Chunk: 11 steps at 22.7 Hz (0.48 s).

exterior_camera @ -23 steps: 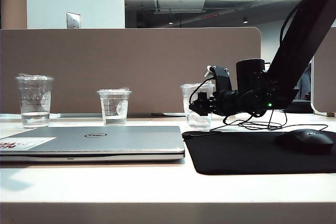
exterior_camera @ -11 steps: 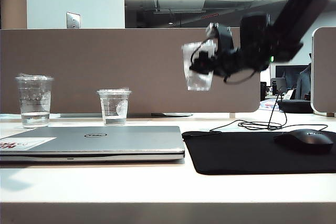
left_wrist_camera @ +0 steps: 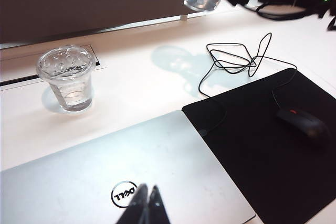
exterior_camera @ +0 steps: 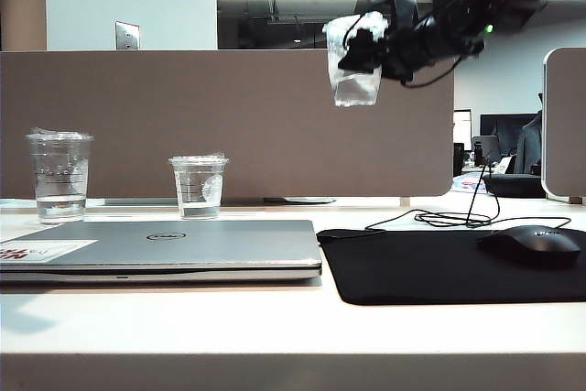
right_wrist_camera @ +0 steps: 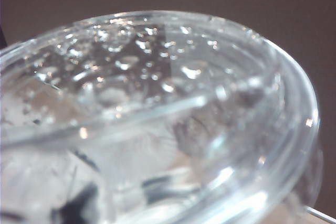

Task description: Pick up the coffee cup on the right and place it on the right side of the laptop.

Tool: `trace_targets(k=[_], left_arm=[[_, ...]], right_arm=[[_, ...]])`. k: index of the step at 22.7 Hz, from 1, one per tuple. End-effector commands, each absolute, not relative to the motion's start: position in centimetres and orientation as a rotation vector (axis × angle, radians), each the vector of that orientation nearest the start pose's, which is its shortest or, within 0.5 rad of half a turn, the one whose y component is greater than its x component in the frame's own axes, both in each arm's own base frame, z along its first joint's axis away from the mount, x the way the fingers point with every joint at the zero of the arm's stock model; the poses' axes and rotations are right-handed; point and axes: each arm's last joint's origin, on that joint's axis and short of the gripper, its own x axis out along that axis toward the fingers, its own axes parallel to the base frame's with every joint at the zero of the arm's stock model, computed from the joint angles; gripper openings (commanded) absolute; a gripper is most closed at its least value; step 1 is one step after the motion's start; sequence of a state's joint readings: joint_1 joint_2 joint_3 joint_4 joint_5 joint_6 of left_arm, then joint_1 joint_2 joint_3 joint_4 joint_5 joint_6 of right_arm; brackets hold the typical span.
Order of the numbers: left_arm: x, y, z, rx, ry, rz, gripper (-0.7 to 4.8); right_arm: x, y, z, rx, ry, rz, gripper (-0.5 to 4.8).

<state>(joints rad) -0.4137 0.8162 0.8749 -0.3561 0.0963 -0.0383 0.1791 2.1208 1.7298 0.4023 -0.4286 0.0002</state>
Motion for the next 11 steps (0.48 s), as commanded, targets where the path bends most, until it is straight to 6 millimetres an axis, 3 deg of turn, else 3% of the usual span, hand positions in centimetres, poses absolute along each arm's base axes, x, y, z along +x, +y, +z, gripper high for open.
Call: trace_targets(k=[1,11], left_arm=[[15.6,-7.2,34.6,0.007,0.284,-0.507,-0.05],[15.6,-7.2,34.6,0.007,0.284,-0.507,-0.05]], right_arm=[[48.4,9.9,31.0,-0.001,-0.026,0.610,2.52],[46.8,9.1,33.5,0.002,0.016,0.592,2.52]])
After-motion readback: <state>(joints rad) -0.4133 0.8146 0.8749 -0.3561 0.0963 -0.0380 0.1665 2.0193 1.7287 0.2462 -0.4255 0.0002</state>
